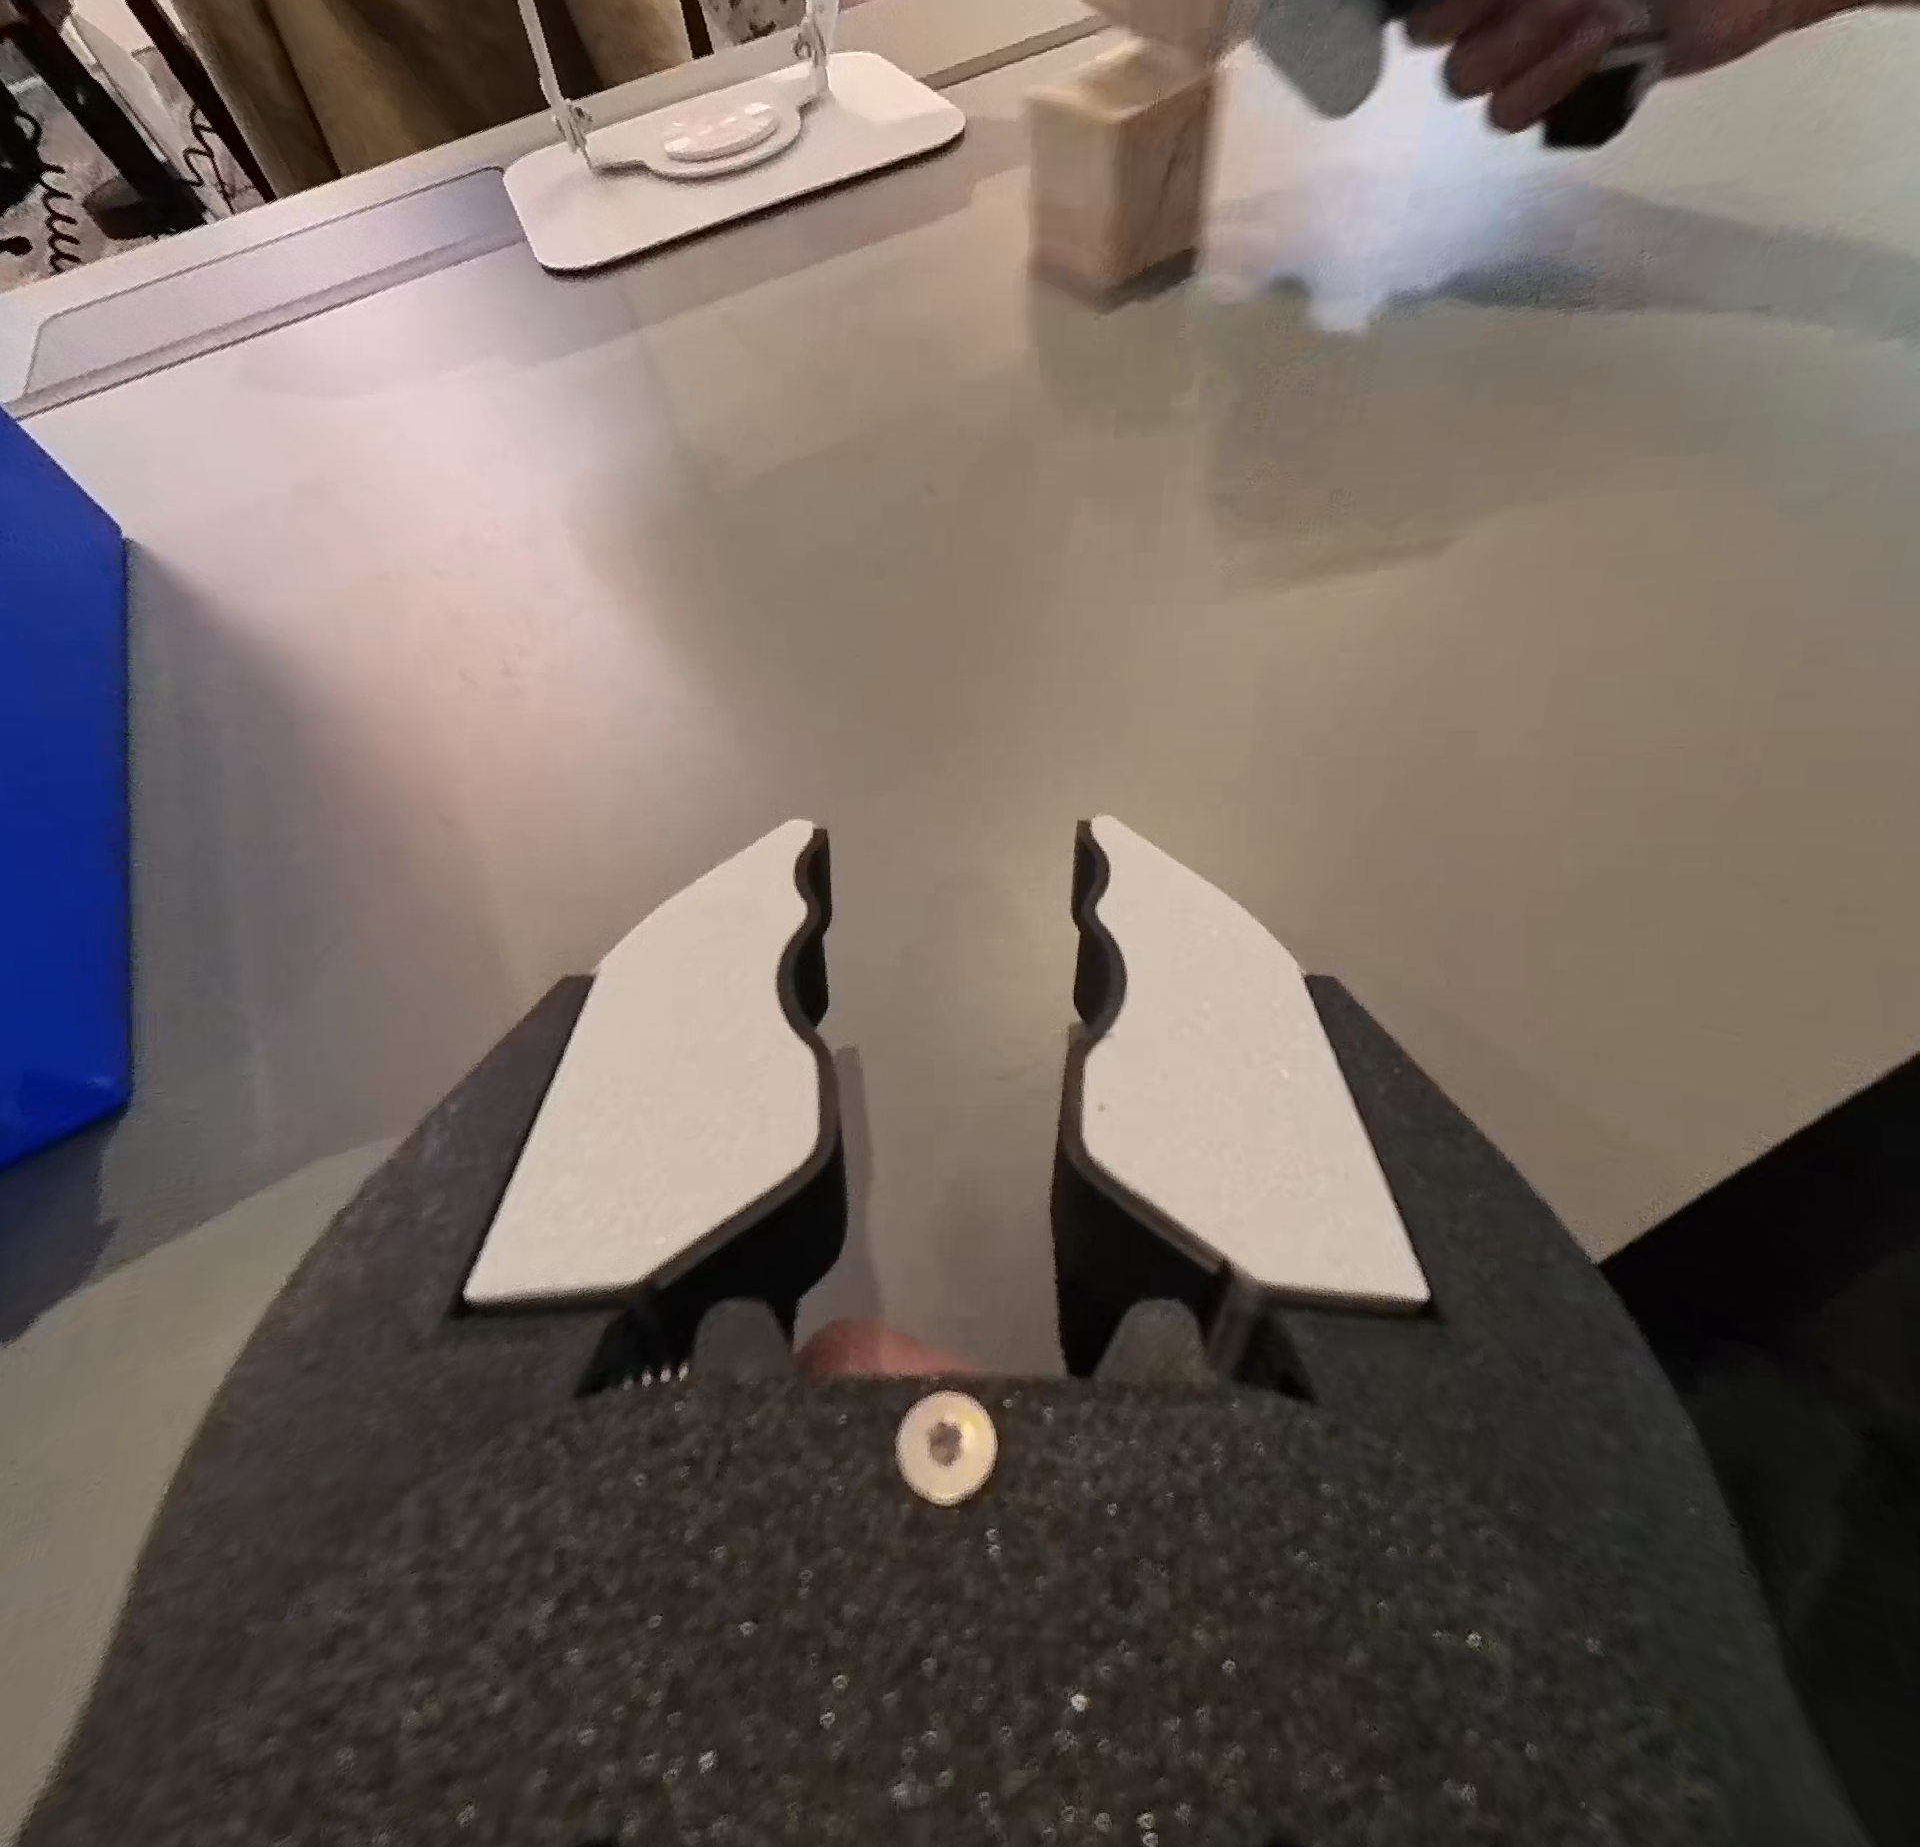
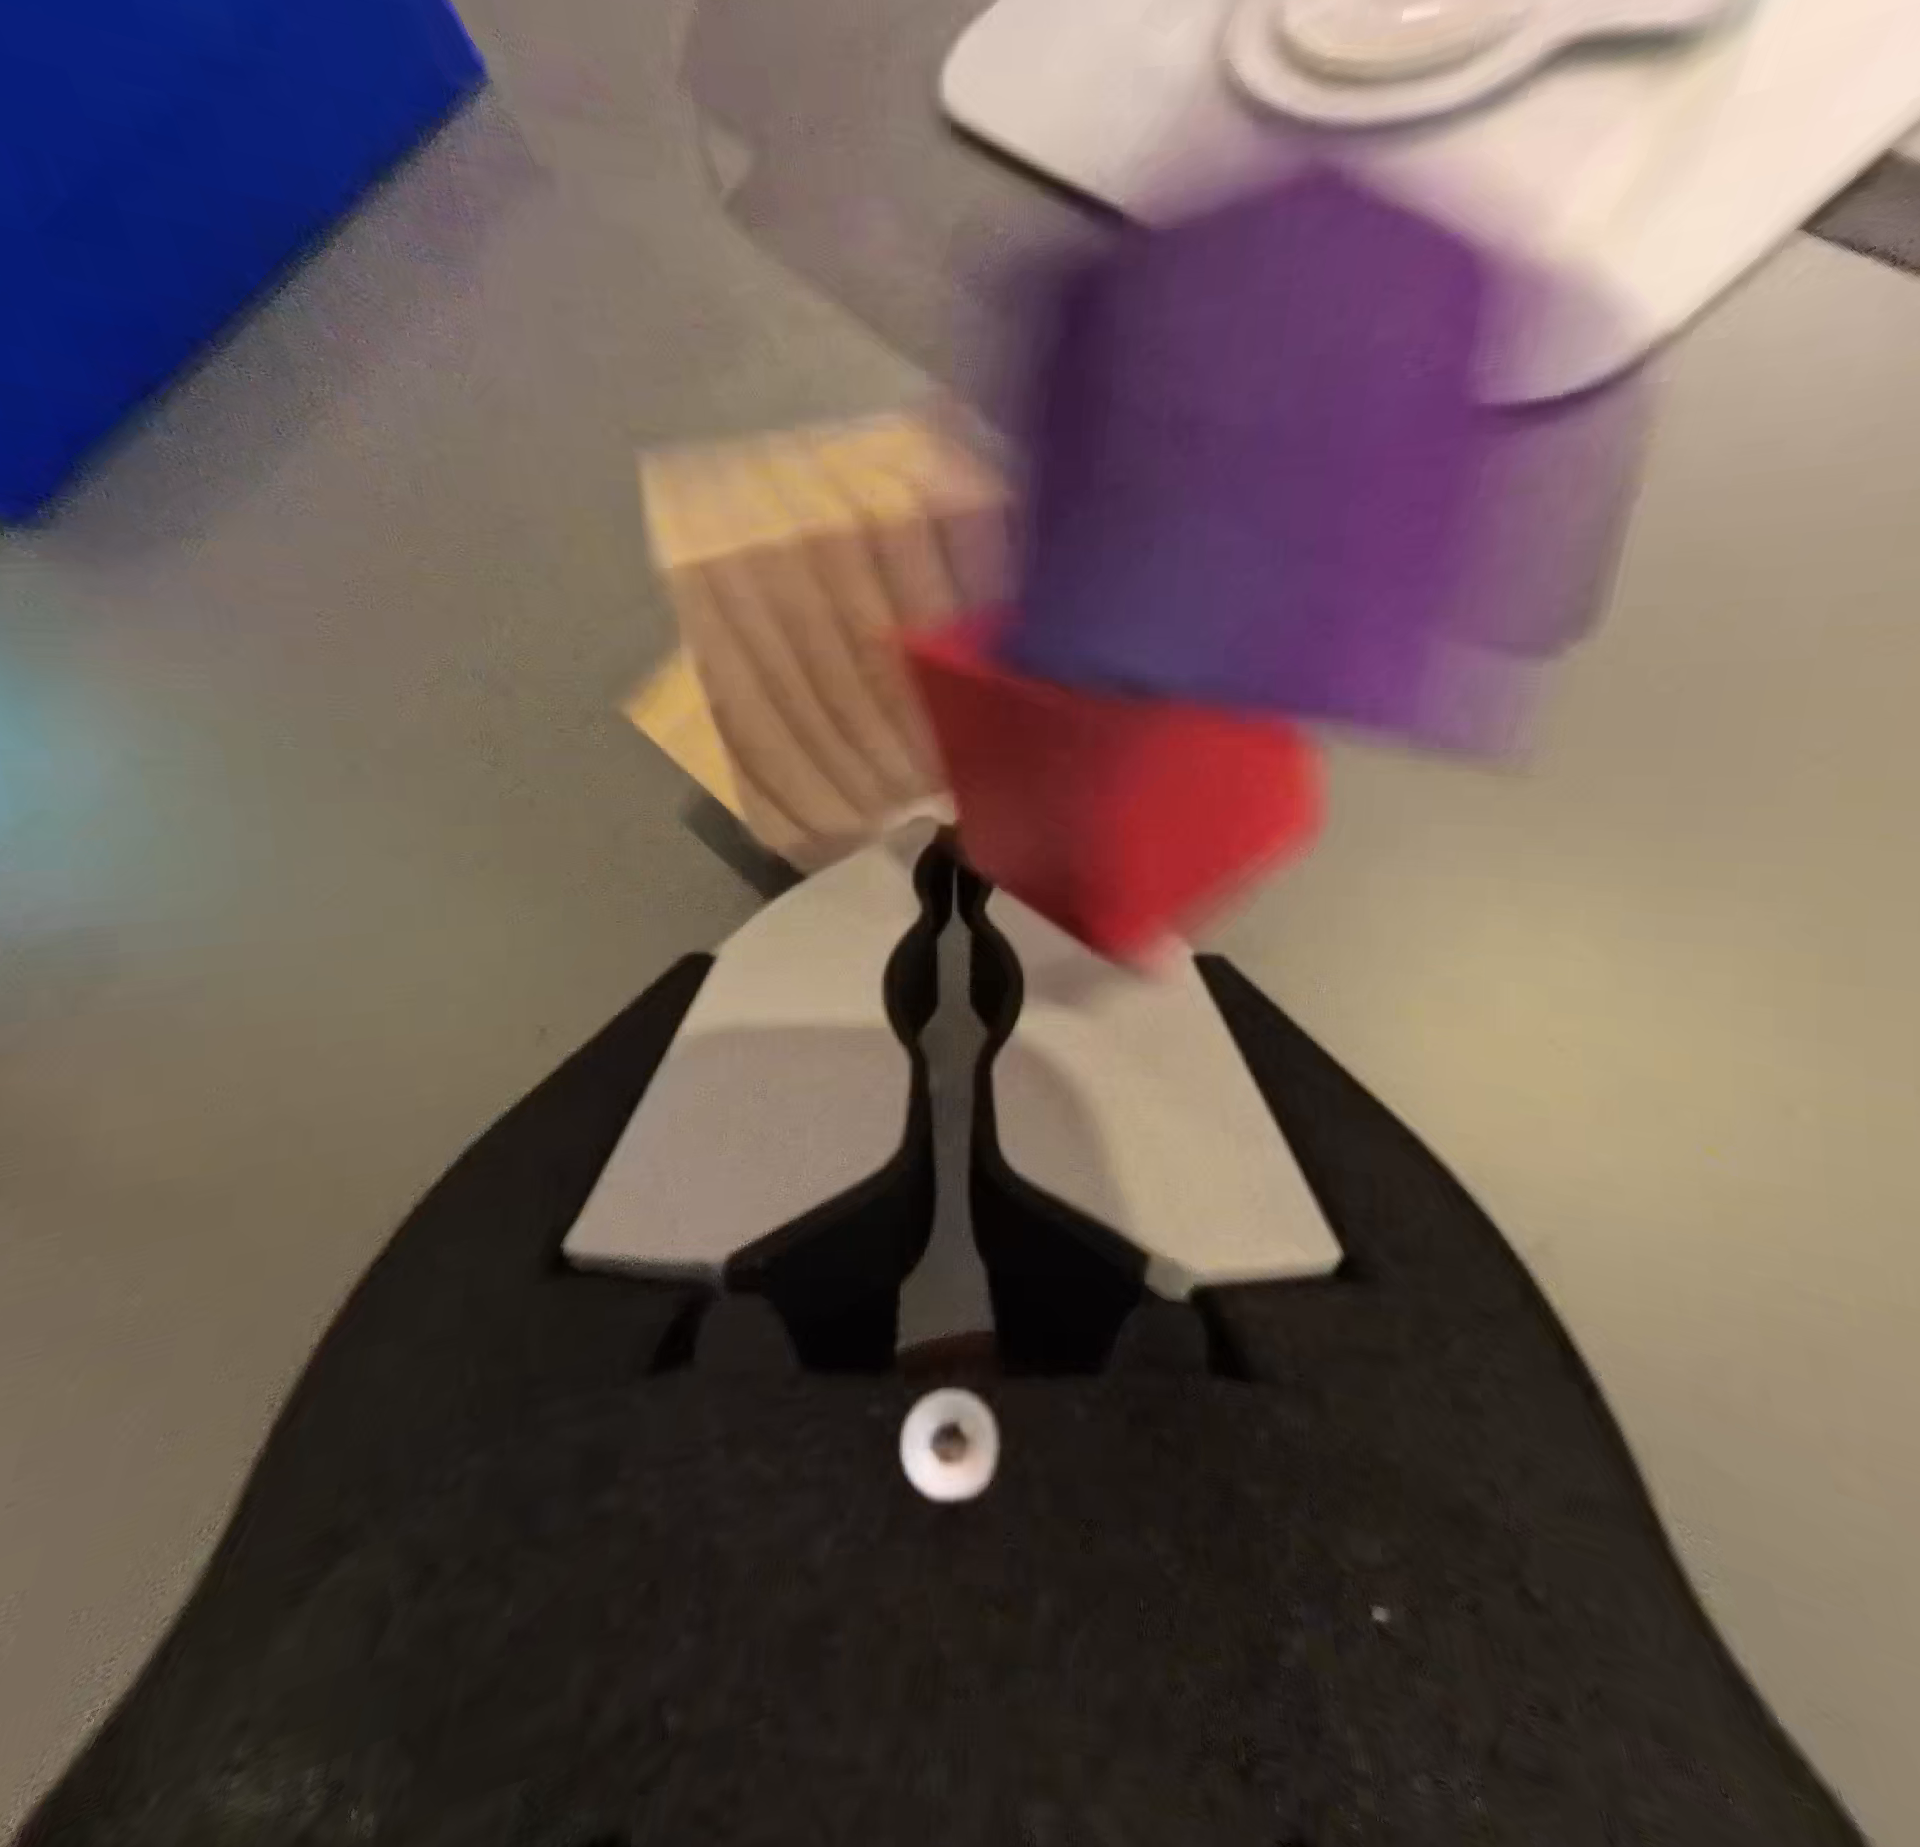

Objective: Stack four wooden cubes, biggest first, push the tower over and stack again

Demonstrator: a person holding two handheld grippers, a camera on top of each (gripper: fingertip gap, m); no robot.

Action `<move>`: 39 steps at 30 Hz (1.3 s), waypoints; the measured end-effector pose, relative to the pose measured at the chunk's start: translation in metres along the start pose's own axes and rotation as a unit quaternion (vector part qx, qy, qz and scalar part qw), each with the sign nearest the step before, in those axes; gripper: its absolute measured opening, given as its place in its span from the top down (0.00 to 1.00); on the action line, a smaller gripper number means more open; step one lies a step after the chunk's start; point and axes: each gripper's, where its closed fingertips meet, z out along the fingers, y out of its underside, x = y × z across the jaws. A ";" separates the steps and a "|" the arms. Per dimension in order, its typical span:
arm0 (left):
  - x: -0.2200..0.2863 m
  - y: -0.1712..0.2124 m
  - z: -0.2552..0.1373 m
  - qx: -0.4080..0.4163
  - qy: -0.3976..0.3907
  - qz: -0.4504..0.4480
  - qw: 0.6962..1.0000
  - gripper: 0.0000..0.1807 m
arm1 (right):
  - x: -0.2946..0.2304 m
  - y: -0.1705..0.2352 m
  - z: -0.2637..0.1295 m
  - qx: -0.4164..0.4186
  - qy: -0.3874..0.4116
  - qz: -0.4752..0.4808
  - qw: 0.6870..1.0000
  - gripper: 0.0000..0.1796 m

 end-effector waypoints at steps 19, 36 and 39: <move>-0.013 -0.007 -0.013 0.030 -0.028 -0.020 0.999 0.76 | -0.154 0.127 -0.109 0.151 0.136 0.038 0.978 0.81; -0.004 -0.011 -0.007 0.041 -0.050 -0.002 0.998 0.76 | -0.140 0.131 -0.132 0.178 0.210 0.024 0.961 0.75; -0.005 -0.007 -0.005 0.030 -0.051 -0.001 0.998 0.75 | -0.140 0.131 -0.131 0.176 0.213 0.020 0.961 0.75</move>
